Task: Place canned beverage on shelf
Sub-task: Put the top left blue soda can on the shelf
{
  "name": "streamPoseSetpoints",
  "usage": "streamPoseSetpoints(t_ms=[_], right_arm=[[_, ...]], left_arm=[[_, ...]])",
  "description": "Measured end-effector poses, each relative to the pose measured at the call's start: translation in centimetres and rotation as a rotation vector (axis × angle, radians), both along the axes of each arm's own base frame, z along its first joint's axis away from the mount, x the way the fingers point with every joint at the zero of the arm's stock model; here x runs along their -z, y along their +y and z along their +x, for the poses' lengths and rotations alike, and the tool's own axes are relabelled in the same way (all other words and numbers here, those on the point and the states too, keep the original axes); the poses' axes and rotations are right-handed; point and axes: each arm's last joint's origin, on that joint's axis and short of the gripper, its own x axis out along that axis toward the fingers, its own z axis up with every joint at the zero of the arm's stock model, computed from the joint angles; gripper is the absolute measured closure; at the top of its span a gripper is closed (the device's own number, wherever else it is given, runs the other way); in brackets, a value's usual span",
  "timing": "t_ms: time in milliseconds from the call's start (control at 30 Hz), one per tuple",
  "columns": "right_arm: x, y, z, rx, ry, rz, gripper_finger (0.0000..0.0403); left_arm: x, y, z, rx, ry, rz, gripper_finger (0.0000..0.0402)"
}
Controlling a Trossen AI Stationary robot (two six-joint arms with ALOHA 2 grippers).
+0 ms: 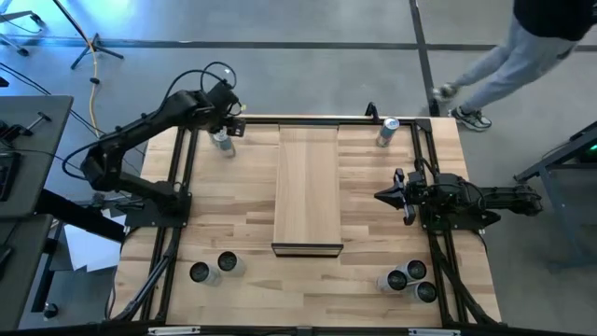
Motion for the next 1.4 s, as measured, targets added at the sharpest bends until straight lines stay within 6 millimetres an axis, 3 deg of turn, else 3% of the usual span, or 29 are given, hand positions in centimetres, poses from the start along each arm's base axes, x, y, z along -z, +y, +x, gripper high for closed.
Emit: streamPoseSetpoints(t_ms=[133, 367, 467, 767, 1400], right_arm=[[0.0, 0.0, 0.0, 0.000, 0.000, 0.000, 0.0402], [0.0, 0.0, 0.0, 0.000, 0.000, 0.000, 0.0402], [0.0, 0.0, 0.0, 0.000, 0.000, 0.000, 0.0402], [0.0, 0.0, 0.0, 0.000, 0.000, 0.000, 0.0402], [0.0, 0.0, 0.0, 0.000, 0.000, 0.000, 0.0402]], left_arm=[[1.7, -0.2, -1.2, -0.047, 0.032, -0.034, 0.0137], [2.3, -0.8, -1.9, -0.047, -0.110, 0.002, 0.0137], [2.8, -0.7, -2.2, -0.051, -0.080, -0.021, 0.0137], [3.8, 0.0, -1.2, -0.011, -0.060, -0.025, 0.0137], [4.2, 0.2, -1.3, -0.078, 0.005, -0.008, 0.0137]])
